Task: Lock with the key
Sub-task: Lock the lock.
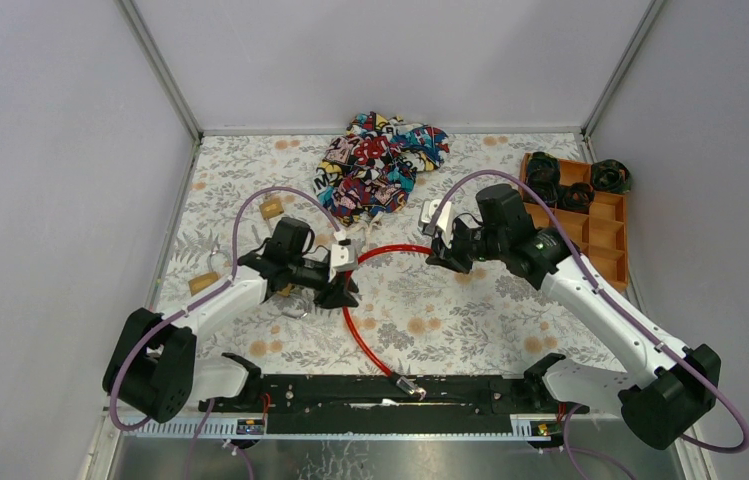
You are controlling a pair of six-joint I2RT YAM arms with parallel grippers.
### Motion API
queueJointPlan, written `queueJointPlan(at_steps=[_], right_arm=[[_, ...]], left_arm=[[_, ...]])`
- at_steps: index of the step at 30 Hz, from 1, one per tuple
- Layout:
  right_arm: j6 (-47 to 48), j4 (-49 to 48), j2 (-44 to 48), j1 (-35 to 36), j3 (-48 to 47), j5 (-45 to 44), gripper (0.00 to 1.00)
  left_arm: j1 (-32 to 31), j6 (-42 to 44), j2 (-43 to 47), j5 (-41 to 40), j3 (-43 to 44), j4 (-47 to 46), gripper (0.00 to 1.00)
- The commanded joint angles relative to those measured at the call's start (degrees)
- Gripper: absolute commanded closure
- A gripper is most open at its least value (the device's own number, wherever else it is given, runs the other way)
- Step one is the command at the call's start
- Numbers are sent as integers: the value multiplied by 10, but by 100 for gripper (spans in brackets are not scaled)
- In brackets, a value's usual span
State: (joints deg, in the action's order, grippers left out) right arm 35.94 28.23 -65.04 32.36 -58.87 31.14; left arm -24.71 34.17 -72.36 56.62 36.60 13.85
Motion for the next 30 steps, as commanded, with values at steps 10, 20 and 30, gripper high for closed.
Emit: queueJointPlan(at_steps=[10,20,30], right_arm=[[-263,-322,8,0,21,-29,100],[-415,-783,-71,36,236,-67,100],[-403,-876,-117,11,282,-104,100]], left_arm=[[-6,-437,65,-386,-68,-341,100],[-5,-652,58,-621,-50,-250,100],[-3,-569,60,-516,-86,-278,100]])
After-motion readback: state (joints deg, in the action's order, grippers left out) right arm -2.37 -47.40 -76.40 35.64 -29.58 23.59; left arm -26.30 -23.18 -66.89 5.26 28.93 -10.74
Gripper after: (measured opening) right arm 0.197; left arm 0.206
